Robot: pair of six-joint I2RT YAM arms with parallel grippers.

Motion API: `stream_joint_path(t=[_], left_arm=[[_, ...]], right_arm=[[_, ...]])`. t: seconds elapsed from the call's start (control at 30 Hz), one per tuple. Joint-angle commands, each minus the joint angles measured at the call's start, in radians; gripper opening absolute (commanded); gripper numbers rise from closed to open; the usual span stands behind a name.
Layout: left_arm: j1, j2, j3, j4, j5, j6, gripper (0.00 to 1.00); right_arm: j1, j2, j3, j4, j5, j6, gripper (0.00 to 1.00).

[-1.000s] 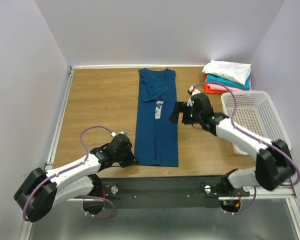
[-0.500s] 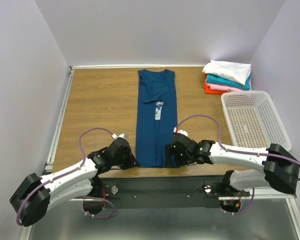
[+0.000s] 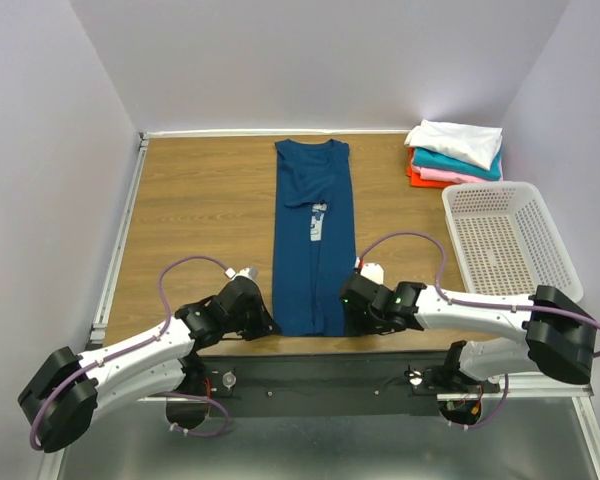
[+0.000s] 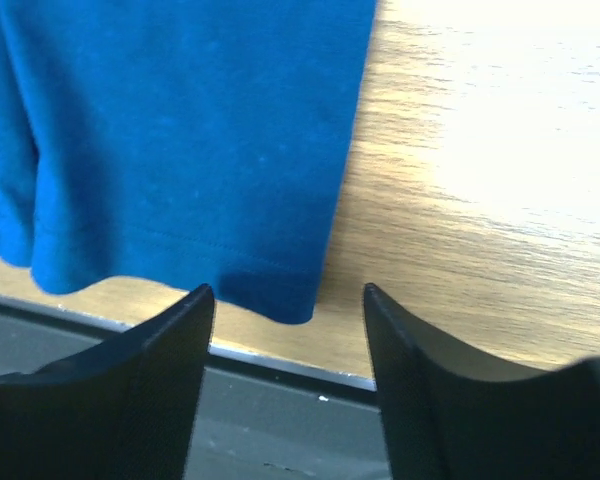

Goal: Fold and stack the t-shirts
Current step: Fold the tshirt

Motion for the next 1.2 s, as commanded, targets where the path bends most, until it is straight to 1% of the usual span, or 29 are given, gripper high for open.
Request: stream_joint_path(t=[0.0,0.1,0.13,0.2,0.23,0.3,0.4,0.43,0.67,0.8,0.83,0.9,1.03,1.17], left_arm=[[-0.007,-0.019,-0.016,0.007,-0.025,-0.015,0.0],[-0.008,-0.017,-0.016,0.007,-0.022,-0.013,0.0],[-0.008,-0.017,-0.016,0.007,-0.023,-0.013,0.0],[-0.008,-0.016,-0.016,0.007,-0.025,-0.015,0.0],[-0.008,-0.016,-0.018,0.01,-0.023,-0.015,0.0],[-0.01,-0.014,-0.021,0.011,-0.022,-0.017,0.0],[-0.011,-0.013,-0.024,0.007,-0.006,-0.02,0.0],[-0.014,-0.017,-0.026,0.004,-0.003,-0.026,0.0],[-0.06,-0.074,-0.035,-0.044,0.008,-0.093,0.0],[-0.138,-0.074,-0.027,-0.032,0.006,-0.141,0.0],[-0.173,-0.057,-0.021,-0.03,0.002,-0.162,0.0],[-0.194,-0.033,0.006,-0.03,-0.028,-0.17,0.0],[-0.2,-0.003,0.069,-0.032,-0.086,-0.158,0.0],[-0.198,-0.009,0.143,-0.087,-0.22,-0.145,0.0]], right_arm=[[0.008,0.045,0.022,-0.027,0.035,0.012,0.63],[0.008,0.061,0.018,-0.023,0.018,0.014,0.56],[0.008,0.06,0.013,-0.021,0.015,0.018,0.5],[0.008,0.06,0.004,-0.017,0.016,0.023,0.42],[0.008,0.06,-0.007,-0.015,0.025,0.028,0.4],[0.008,0.063,-0.014,-0.009,0.027,0.031,0.33],[0.009,0.063,-0.022,0.003,-0.008,0.037,0.12],[0.009,0.04,-0.03,0.006,-0.017,0.045,0.01],[0.009,-0.139,-0.123,-0.006,-0.102,0.042,0.01],[0.02,-0.135,-0.117,-0.004,-0.145,0.019,0.01],[0.026,-0.132,-0.111,-0.006,-0.14,0.008,0.01],[0.029,-0.133,-0.1,-0.006,-0.11,0.008,0.01],[0.029,-0.164,-0.041,-0.009,-0.025,-0.007,0.01],[0.027,-0.141,0.028,-0.021,0.056,-0.055,0.01]])
